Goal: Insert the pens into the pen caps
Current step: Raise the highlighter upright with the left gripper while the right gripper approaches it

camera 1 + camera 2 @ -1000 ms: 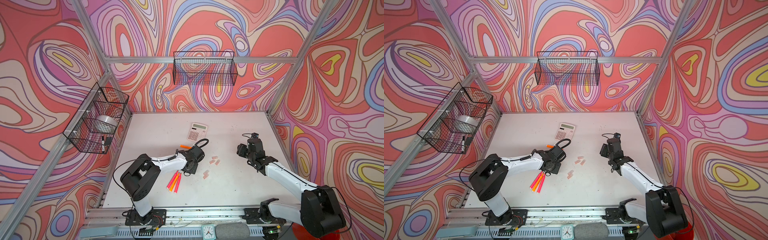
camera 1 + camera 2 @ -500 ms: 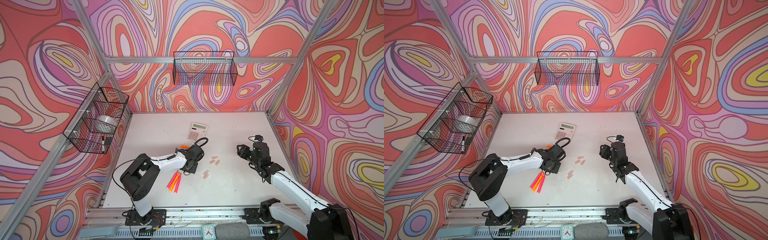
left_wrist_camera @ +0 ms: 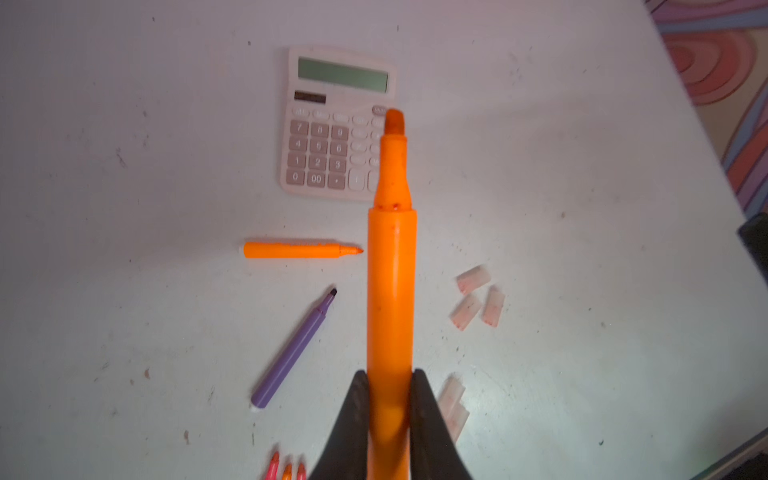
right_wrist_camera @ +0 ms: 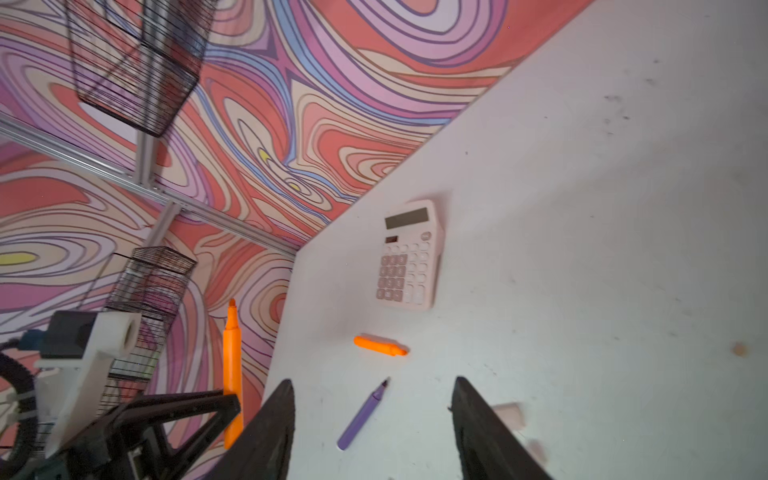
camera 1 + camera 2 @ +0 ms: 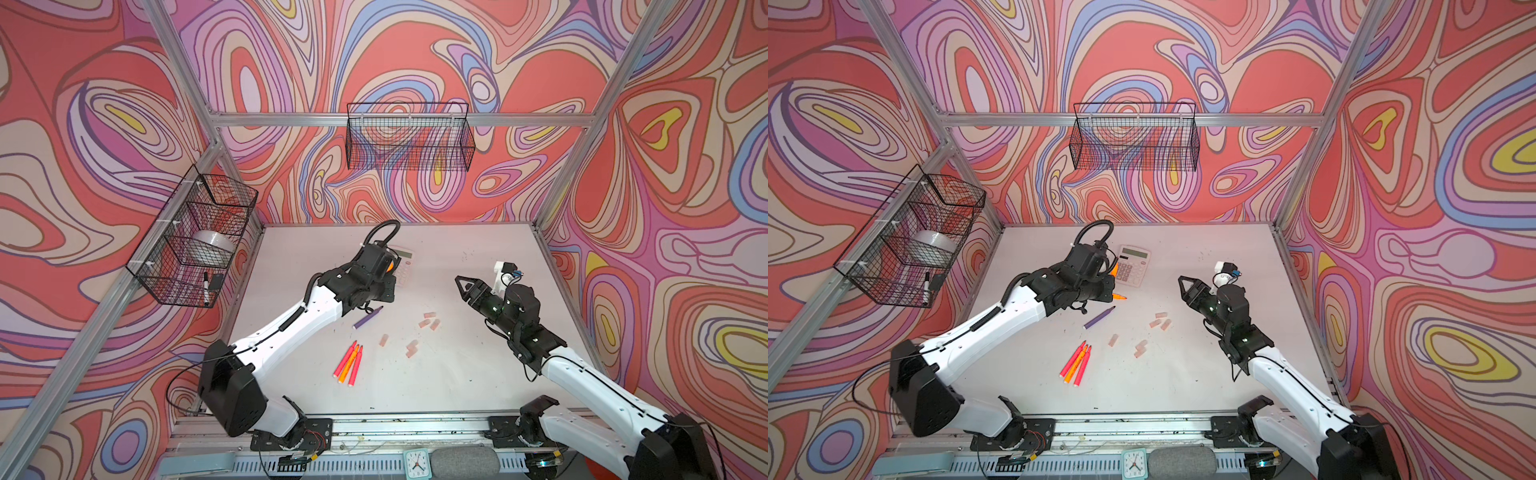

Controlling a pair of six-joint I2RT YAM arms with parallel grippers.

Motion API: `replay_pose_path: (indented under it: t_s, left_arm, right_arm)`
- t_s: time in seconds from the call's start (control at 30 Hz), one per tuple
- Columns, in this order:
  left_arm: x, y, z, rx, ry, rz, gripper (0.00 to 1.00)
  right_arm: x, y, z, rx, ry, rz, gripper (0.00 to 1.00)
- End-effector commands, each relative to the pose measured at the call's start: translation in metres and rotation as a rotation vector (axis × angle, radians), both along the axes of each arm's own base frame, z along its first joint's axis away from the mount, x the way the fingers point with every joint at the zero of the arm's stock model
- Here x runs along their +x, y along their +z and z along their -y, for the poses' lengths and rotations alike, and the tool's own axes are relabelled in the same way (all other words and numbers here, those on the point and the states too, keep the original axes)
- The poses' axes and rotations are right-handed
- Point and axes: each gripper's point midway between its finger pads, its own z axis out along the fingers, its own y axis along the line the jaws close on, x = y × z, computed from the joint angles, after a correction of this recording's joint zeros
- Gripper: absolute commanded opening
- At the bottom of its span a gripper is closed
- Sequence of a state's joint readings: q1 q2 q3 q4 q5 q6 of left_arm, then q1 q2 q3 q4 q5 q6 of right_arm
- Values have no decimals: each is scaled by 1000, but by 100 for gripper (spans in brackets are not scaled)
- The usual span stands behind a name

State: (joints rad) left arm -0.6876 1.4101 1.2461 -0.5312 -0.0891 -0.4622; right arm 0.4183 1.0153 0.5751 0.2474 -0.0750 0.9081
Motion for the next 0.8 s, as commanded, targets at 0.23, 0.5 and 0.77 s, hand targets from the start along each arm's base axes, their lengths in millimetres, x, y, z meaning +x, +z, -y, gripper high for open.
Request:
replay_pose_path:
  t_s: [0.23, 0.5, 0.77]
  left_arm:
    - [-1, 12, -13, -104, -41, 364, 0]
    - [-23, 18, 15, -222, -225, 371, 0]
    - [-30, 25, 11, -234, -234, 383, 0]
  right_arm:
    - [4, 110, -79, 235, 86, 445, 61]
    - [7, 37, -148, 84, 248, 259, 56]
    - [9, 25, -172, -3, 289, 210, 57]
